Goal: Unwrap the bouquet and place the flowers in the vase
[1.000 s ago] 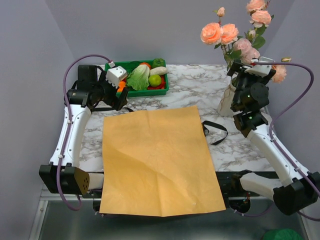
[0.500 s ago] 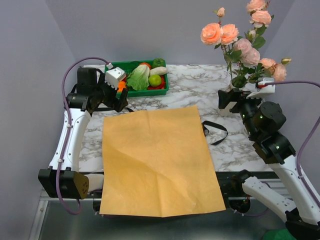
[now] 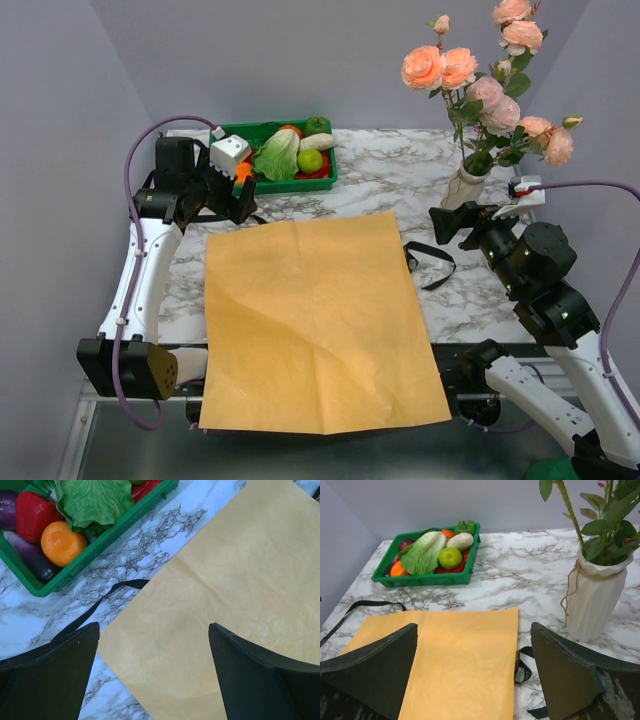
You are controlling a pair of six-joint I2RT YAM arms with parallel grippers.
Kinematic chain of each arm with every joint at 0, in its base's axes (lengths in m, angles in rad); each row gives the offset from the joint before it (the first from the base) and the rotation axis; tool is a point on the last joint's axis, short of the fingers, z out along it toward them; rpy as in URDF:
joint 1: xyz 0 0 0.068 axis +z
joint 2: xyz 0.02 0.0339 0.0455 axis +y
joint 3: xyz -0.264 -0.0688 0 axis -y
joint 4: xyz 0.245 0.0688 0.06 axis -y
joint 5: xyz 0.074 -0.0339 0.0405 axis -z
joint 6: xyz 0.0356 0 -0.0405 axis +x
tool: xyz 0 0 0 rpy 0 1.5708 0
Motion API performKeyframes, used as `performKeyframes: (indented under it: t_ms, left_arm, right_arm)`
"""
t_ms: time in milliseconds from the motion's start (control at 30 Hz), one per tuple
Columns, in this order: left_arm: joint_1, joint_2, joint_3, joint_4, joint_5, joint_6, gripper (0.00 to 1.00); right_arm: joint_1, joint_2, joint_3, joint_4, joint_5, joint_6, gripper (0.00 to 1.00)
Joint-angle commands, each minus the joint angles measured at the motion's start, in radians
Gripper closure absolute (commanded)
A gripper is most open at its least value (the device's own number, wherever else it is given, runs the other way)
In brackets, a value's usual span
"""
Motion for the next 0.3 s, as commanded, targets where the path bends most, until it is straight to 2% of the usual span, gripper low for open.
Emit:
performKeyframes:
  t_ms: [0,267]
  left_arm:
    - [0.008,-0.023,-0.027,0.031,0.001,-0.02,0.01]
    - [0.008,0.016,-0.016,0.057,0.0,-0.044,0.01]
  right_arm:
    - [0.005,0.009,-0.018,-0.036,-0.036,-0.011,0.0]
    - [0.005,0.041,0.0,-0.07,0.013,-0.056,0.0]
